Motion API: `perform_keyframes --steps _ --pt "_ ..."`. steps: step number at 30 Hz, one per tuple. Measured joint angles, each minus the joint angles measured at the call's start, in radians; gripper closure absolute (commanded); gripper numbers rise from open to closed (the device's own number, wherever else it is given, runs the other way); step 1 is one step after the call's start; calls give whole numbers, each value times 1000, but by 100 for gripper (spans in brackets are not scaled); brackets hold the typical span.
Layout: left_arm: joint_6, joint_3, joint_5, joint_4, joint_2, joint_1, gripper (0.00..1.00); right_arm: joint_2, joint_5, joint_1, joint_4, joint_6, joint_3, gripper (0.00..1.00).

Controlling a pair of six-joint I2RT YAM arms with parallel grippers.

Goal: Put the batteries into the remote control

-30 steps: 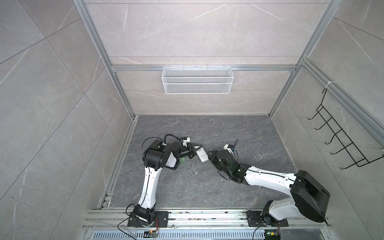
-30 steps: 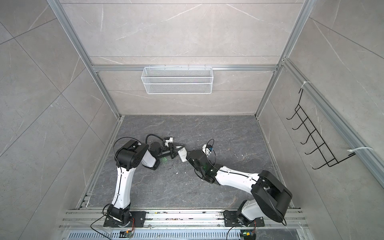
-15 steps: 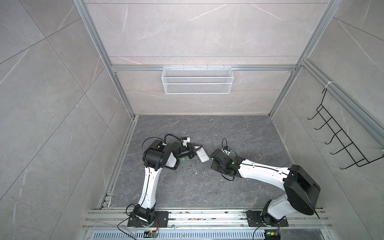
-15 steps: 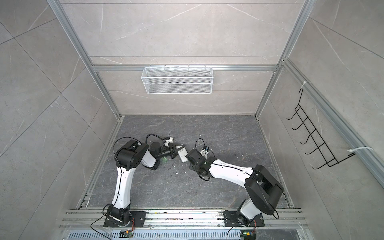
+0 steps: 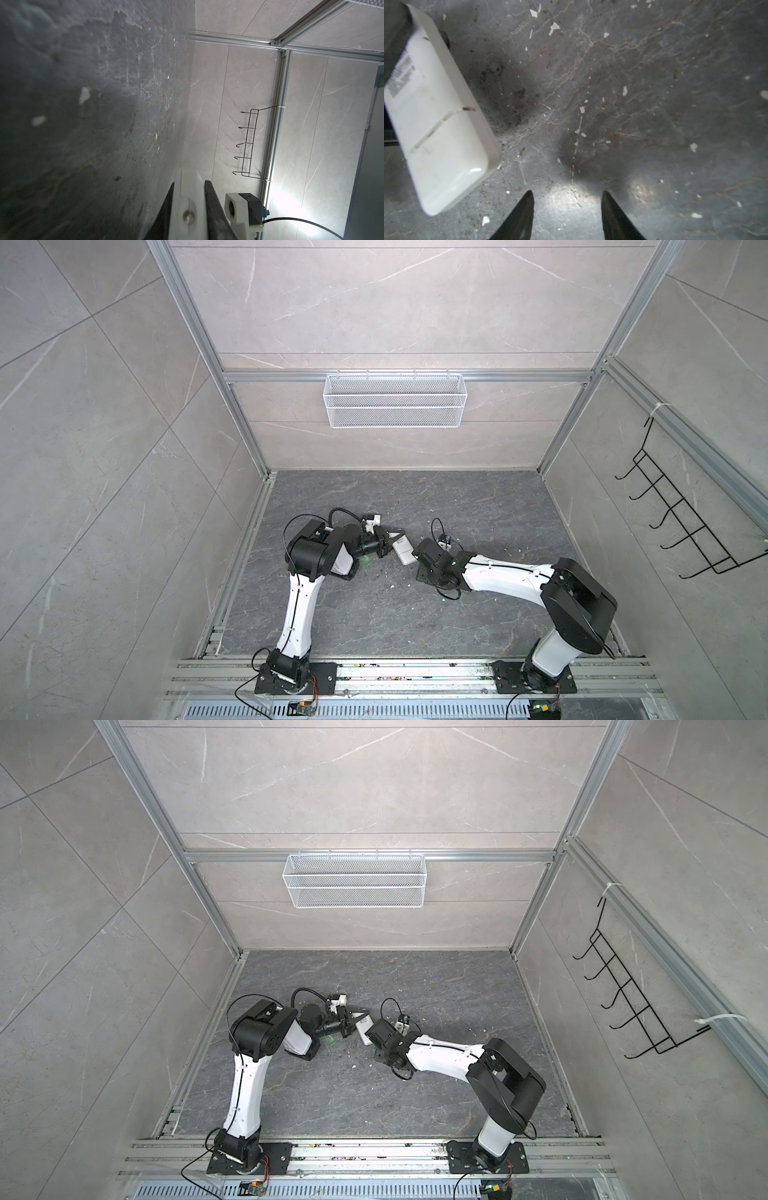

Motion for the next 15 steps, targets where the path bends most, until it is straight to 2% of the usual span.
perform_keyframes --steps 15 --pt "38 -21 -63 -11 -17 -10 98 133 -35 -16 -38 -61 140 50"
